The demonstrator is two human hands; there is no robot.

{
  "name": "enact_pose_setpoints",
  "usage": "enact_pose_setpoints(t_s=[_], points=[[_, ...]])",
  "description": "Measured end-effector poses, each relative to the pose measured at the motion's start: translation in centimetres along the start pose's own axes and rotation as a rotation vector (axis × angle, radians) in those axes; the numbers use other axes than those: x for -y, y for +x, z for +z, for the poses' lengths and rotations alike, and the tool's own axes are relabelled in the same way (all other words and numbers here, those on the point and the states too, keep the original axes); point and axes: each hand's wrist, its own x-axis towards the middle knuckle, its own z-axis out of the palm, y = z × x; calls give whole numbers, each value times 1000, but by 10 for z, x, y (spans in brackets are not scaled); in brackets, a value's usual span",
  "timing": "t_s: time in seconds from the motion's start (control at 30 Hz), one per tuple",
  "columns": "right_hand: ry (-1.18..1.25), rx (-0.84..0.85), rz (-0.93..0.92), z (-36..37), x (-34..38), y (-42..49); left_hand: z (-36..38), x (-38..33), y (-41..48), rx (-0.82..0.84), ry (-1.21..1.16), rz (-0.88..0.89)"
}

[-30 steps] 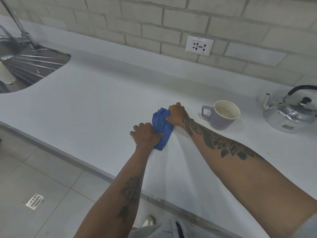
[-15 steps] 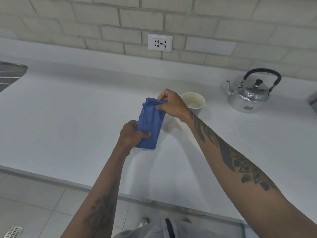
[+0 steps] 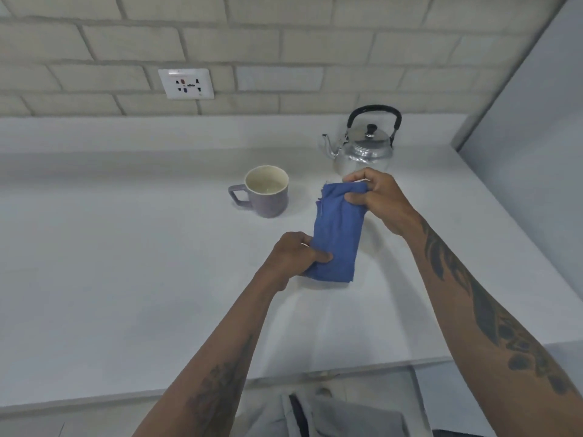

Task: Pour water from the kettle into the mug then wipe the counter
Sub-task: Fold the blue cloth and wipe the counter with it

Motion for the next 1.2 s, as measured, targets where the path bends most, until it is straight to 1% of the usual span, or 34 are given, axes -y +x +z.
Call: enact_pose_setpoints(t_s=[0.13,0.23,0.37,0.47,0.6,0.7,0.77,0.83,0.87,0.9,0.97,1.03,1.13,1.2], points=[[-36,-125,63,-25,-30,0,48,-3,13,6,59,-1],[-116,-198,130,-36,-51,1,77,0,19,24,36,-10],[-190,-272,196,-45,-77,0,107,3,21,46,47,-13],[-222,-269,230,-47,-93,-5,123,8,22,94,73,-59],[-254,-247,221,-41,-107,-12,125,13,23,142,85,-51],[-491,-328,122,-33,-107,-22,114,14,19,152,199,-26],[-618,-379,-55,-25,-103,-35,94,15,14,75,285,10],[-734,-329,-247,-19,-107,-52,64,21,8,-71,321,107],[-788,-271,-276,-17,-113,-61,45,25,5,-171,350,171],[-841,-199,-238,-14,-119,-69,25,31,3,-290,397,227],[-945,-69,-108,-9,-131,-81,-16,46,-3,-522,540,267],[-1040,4,-52,-6,-138,-85,-53,63,-6,-668,672,274],[-1169,26,-68,-8,-130,-79,-92,84,-5,-781,822,289],[-1198,11,-40,-9,-127,-71,-103,95,-8,-790,866,321]])
